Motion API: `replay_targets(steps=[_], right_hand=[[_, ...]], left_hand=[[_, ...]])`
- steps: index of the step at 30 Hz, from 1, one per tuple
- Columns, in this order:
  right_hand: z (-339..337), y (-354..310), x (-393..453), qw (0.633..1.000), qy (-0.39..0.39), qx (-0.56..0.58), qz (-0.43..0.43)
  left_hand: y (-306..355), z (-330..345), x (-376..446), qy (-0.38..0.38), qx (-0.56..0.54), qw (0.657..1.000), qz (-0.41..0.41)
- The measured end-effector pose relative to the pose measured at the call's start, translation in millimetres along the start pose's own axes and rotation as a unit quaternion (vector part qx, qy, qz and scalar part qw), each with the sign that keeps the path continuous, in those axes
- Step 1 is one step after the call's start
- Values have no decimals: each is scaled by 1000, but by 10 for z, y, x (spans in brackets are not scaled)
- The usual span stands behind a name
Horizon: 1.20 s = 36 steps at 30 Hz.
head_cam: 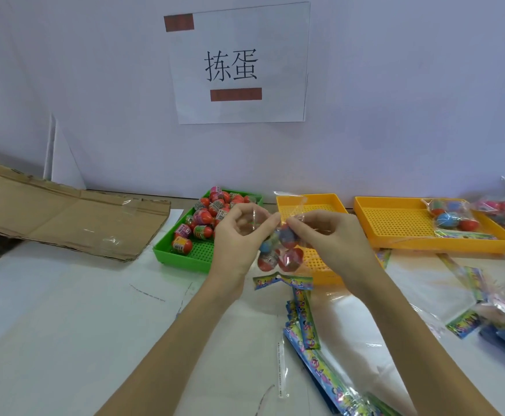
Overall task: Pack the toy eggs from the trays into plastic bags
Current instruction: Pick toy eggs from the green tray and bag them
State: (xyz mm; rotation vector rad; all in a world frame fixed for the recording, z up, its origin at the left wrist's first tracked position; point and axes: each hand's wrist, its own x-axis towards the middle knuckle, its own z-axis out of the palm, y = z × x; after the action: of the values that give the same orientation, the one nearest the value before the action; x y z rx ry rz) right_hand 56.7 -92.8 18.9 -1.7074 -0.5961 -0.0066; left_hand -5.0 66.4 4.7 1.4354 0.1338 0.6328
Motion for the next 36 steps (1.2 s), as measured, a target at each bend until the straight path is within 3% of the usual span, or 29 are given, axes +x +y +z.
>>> replay_targets(steps=[4, 9, 18, 22, 36], right_hand=[[-237, 49, 50, 997, 45, 29, 53], [-348, 86, 57, 991, -8, 54, 124], [-338, 89, 46, 993, 11, 70, 93], [-324, 64, 42, 995, 4, 65, 81], [-369, 60, 22, 990, -65, 116, 38]], left_hand=[[-45, 182, -120, -44, -69, 994, -73], [-192, 209, -180, -17, 20, 999, -45], [-125, 27, -33, 10, 85, 996, -17], [-76, -45, 10, -24, 120, 992, 8], [28, -318, 155, -88, 22, 996, 3]])
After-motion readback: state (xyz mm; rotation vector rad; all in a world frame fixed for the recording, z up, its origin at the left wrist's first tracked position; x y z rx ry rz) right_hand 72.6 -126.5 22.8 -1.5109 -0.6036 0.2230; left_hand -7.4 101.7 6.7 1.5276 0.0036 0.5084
